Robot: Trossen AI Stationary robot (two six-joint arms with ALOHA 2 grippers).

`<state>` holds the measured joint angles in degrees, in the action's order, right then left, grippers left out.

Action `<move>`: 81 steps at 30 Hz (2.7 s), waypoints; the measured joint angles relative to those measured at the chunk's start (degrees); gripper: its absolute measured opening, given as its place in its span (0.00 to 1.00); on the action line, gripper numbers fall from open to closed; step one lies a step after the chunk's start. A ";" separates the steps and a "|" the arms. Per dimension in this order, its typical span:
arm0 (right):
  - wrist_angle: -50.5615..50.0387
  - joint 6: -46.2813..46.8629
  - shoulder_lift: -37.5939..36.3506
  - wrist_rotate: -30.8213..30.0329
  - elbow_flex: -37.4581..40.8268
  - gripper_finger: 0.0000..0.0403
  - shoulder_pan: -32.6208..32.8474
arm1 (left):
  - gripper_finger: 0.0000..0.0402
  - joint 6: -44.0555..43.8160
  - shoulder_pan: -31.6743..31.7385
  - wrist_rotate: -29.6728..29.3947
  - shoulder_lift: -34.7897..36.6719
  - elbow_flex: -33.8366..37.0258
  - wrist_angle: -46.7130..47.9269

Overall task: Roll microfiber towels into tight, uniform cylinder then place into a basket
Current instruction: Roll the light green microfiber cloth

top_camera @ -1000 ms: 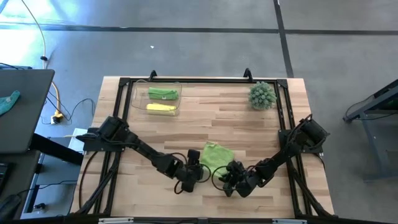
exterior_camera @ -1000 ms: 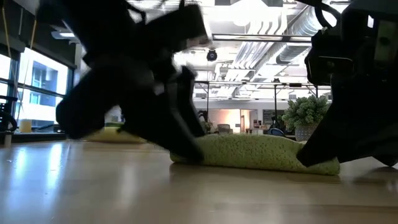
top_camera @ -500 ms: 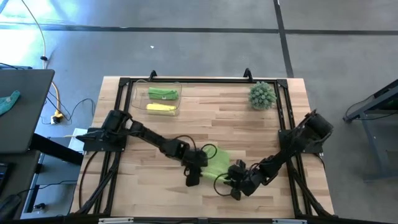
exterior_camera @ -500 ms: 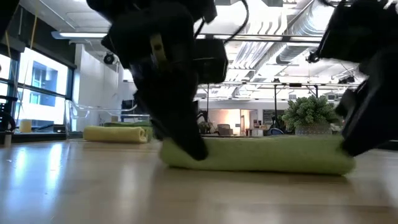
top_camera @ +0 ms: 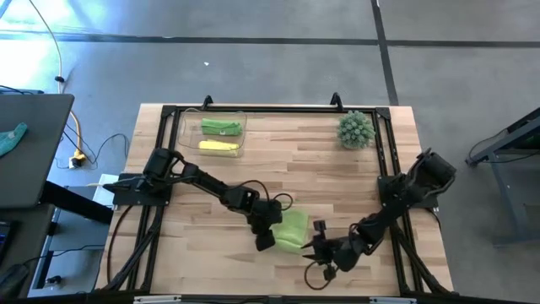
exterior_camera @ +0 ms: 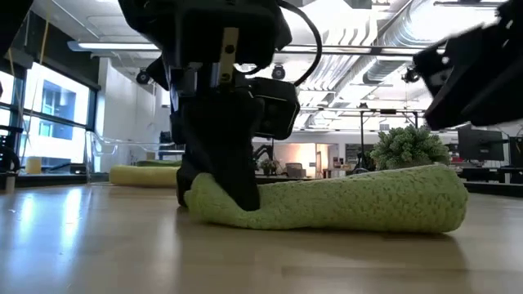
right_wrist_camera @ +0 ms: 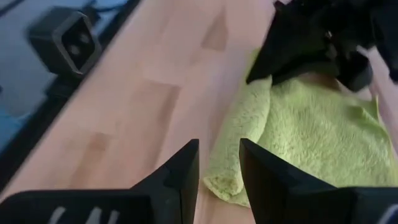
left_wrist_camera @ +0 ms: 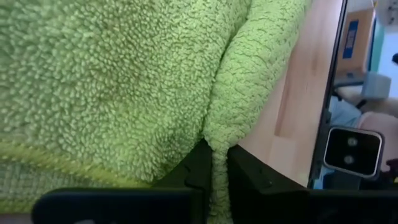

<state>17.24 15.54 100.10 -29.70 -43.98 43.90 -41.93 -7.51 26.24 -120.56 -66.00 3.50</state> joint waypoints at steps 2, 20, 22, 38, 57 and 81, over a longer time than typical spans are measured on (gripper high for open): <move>-0.07 1.39 1.25 -0.09 0.00 0.27 -0.35 | 0.07 -0.84 0.00 -0.42 -0.04 0.00 -0.41; -2.70 3.96 2.85 1.26 -0.11 0.40 -2.75 | 0.08 -3.37 0.02 -1.79 -0.02 0.11 -2.90; -3.54 5.28 2.85 2.02 -0.12 0.40 -3.38 | 0.08 -3.33 0.02 -1.80 -0.03 0.11 -2.96; -14.37 18.01 -6.21 8.06 -0.20 0.40 -3.97 | 0.08 -2.26 -0.04 -4.16 0.44 0.26 -3.26; -6.16 15.52 6.04 0.91 -0.23 0.40 -4.20 | 0.08 -2.17 0.00 -4.79 0.44 0.26 -3.53; -1.67 13.98 2.22 3.55 -0.20 0.40 -2.18 | 0.08 -2.43 0.00 -4.77 0.44 0.26 -3.61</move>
<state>15.57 29.52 102.33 -26.15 -44.18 41.71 -44.36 -7.51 21.47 -120.11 -65.73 -0.12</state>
